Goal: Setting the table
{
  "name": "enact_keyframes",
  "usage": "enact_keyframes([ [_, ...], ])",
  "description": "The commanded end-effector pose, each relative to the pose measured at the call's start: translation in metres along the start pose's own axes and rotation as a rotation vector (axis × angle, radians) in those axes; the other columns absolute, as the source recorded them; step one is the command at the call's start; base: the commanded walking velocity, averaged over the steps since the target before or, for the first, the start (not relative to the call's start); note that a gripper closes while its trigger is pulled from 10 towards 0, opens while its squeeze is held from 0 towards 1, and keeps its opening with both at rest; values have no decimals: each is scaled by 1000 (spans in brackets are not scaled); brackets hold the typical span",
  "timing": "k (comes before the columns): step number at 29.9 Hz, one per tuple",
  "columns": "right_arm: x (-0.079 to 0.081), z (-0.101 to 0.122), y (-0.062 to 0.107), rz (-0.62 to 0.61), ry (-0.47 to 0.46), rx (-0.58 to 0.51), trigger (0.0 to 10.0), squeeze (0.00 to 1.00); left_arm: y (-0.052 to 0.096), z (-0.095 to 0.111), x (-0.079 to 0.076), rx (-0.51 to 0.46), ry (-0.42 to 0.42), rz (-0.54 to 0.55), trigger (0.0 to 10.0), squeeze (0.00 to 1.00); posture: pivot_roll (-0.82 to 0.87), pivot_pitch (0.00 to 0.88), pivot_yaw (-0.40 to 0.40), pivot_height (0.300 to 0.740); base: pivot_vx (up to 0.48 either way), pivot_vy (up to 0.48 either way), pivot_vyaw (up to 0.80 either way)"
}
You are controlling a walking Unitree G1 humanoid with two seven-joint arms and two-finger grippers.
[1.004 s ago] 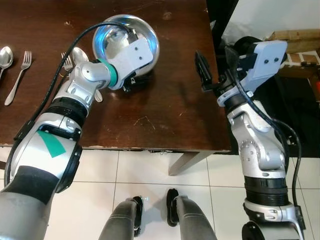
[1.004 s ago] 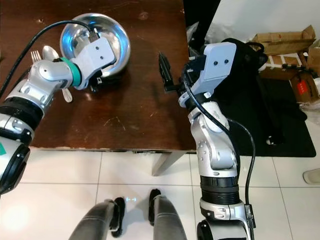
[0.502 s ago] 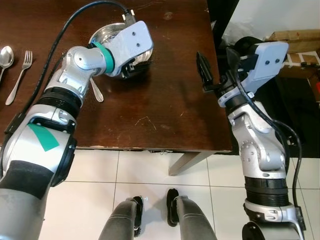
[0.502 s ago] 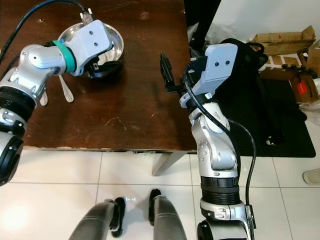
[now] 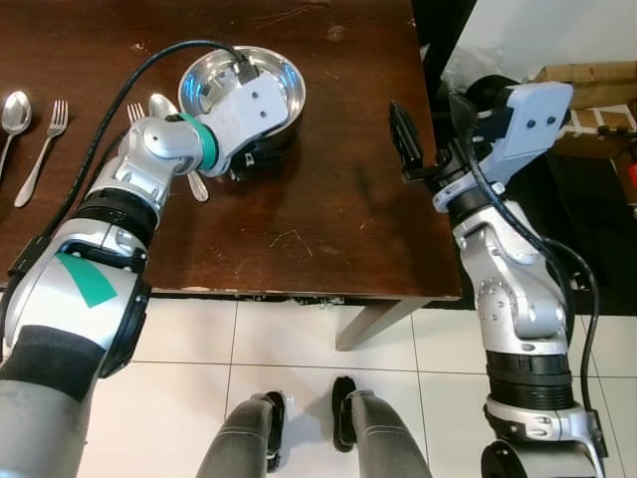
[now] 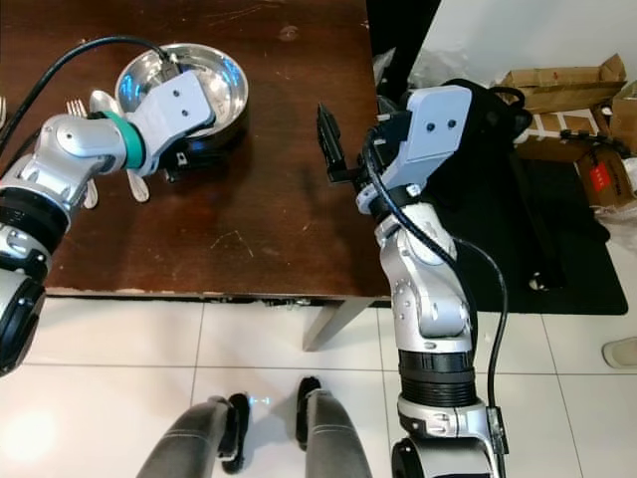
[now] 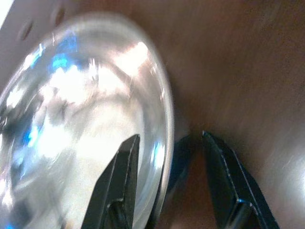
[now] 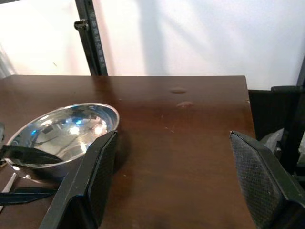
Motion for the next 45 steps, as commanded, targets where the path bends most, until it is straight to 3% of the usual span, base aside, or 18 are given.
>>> enact_keyframes([
  [1, 0, -4, 1, 0, -4, 8, 10000, 0, 0, -14, -5, 50, -64, 26, 10000, 0, 31, 150, 17, 740, 0, 0, 0],
  [6, -1, -4, 0, 0, -3, 6, 10000, 0, 0, -16, -4, 60, -108, 64, 10000, 0, 31, 148, 16, 740, 0, 0, 0],
  [7, -1, -3, 0, -1, -2, 5, 10000, 0, 0, -17, -5, 62, -116, 68, 1961, 0, 29, 145, 15, 740, 0, 0, 0],
  [10, -2, -3, 0, -1, -1, 5, 10000, 0, -1, -18, -6, 63, -118, 69, 1961, 0, 29, 144, 15, 740, 0, 0, 0],
  [11, -2, -3, -1, -2, 0, 4, 10000, 0, -1, -19, -6, 57, -109, 72, 0, 0, 27, 141, 13, 740, 0, 0, 0],
  [21, -4, -3, -1, -3, 3, 2, 10000, 0, -2, -15, -8, 9, -103, 87, 0, 0, 25, 138, 10, 740, 0, 0, 0],
  [23, -5, -2, 0, -7, 4, 2, 10000, 0, -3, -7, -9, -46, -203, 129, 0, 0, 19, 140, 8, 740, 0, 0, 0],
  [25, -5, -2, 0, -7, 4, 2, 10000, 0, -3, -7, -9, -46, -203, 129, 0, 0, 19, 140, 8, 740, 0, 0, 0],
  [26, -7, -2, 1, -20, 1, 6, 10000, 0, 0, 12, -6, -166, -398, 258, 431, 0, 20, 141, 0, 740, 0, 0, 0],
  [28, -7, -2, 1, -20, 1, 6, 10000, 0, 0, 12, -6, -166, -398, 258, 431, 0, 20, 141, 0, 740, 0, 0, 0],
  [29, -8, -2, 1, -26, -7, 6, 10000, 0, 2, 21, -7, -226, -494, 295, 8549, 0, 22, 142, -1, 740, 0, 0, 0],
  [31, -8, -2, 1, -26, -7, 6, 10000, 0, 2, 21, -7, -226, -494, 295, 8549, 0, 22, 142, -1, 740, 0, 0, 0],
  [32, -7, 0, -1, -30, -41, 0, 10000, 0, 6, 34, -13, -326, -586, 306, 10000, 0, 26, 141, -6, 740, 0, 0, 0],
  [33, -7, 0, -1, -30, -41, 0, 10000, 0, 6, 34, -13, -326, -586, 306, 10000, 0, 26, 141, -6, 740, 0, 0, 0],
  [35, 2, 12, -17, -3, -122, -48, 10000, 0, 15, 59, -33, -528, -681, 276, 10000, 0, 30, 135, -14, 740, 0, 0, 0],
  [40, 14, 27, -27, 63, -146, -108, 10000, 0, 23, 76, -48, -660, -690, 240, 10000, 0, 35, 129, -22, 740, 0, 0, 0],
  [42, 24, 38, -30, 151, -145, -162, 10000, 0, 30, 88, -57, -754, -684, 222, 10000, 0, 38, 127, -25, 740, 0, 0, 0],
  [45, 24, 38, -30, 151, -145, -162, 10000, 0, 30, 88, -57, -754, -684, 222, 10000, 0, 38, 127, -25, 740, 0, 0, 0],
])
Point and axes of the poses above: a point about 5 cm out from each wrist's last joint towards the gripper, its own y axis pointing back from the gripper into the wrist, its own z axis along the axis of the wrist's last joint, x = y × z, the point moved 1 cm from there along -y, pointing out of the wrist towards the gripper, and after that the axes turned 14 degrees about y, right-handed, at the moved point
